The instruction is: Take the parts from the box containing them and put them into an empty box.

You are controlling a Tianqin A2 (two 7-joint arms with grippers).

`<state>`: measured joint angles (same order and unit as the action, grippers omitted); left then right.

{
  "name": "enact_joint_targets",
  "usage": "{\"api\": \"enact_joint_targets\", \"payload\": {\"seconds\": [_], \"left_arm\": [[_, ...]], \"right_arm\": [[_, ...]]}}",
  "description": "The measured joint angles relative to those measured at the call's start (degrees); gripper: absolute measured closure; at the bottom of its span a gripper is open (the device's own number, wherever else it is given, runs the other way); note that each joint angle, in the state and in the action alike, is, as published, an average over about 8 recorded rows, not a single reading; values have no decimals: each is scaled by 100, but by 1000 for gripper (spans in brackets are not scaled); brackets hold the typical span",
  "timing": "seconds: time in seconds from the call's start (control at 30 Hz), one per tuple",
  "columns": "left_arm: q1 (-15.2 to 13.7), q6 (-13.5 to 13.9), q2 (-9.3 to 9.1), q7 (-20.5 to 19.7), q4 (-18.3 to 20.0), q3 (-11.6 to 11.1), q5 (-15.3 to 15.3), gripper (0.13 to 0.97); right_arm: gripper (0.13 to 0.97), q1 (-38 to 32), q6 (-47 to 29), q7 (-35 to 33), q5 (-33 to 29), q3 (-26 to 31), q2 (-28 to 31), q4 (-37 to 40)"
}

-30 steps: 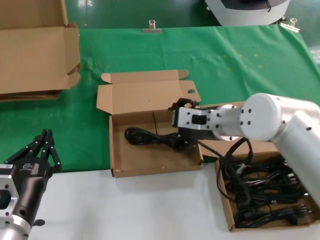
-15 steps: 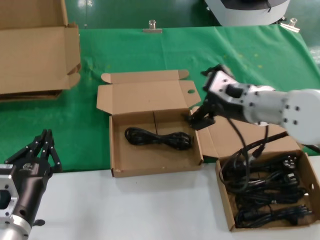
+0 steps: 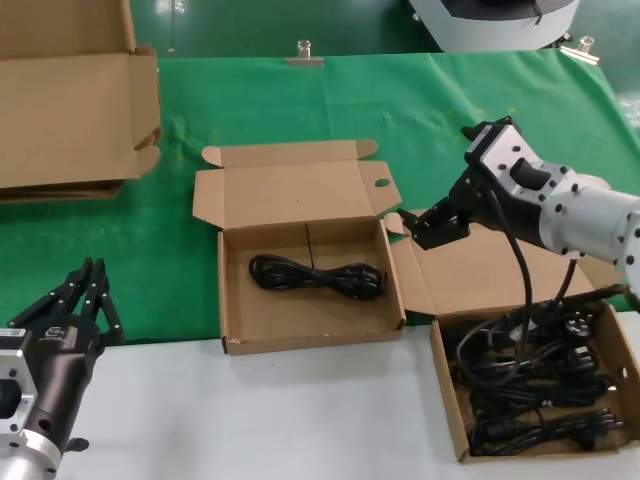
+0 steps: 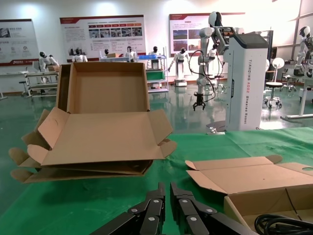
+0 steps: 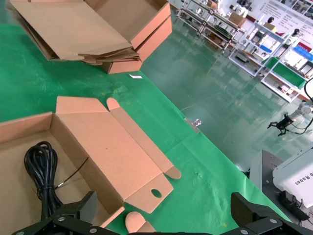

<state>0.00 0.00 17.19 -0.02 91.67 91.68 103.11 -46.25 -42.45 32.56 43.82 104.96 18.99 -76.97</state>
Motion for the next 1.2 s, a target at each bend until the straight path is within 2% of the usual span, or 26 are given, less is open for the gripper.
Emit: {"api": "enact_joint_targets", "payload": {"seconds": [0.37, 0.67, 0.93, 0.97, 1.2], "left_arm": [[0, 0, 0, 0, 0, 0, 0, 887], [0, 0, 0, 0, 0, 0, 0, 784], [0, 0, 0, 0, 0, 0, 1, 616], [0, 0, 0, 0, 0, 0, 1, 616], [0, 0, 0, 1, 0, 0, 1, 432]], "right_arm": [[129, 300, 272, -206, 381, -88, -10, -97], [129, 825, 752, -576, 1052, -238, -31, -263], [129, 1314, 1203, -922, 1681, -379, -50, -419], [129, 1376, 1261, -966, 1761, -397, -53, -439], [129, 1811, 1660, -1273, 2319, -522, -70, -577]]}}
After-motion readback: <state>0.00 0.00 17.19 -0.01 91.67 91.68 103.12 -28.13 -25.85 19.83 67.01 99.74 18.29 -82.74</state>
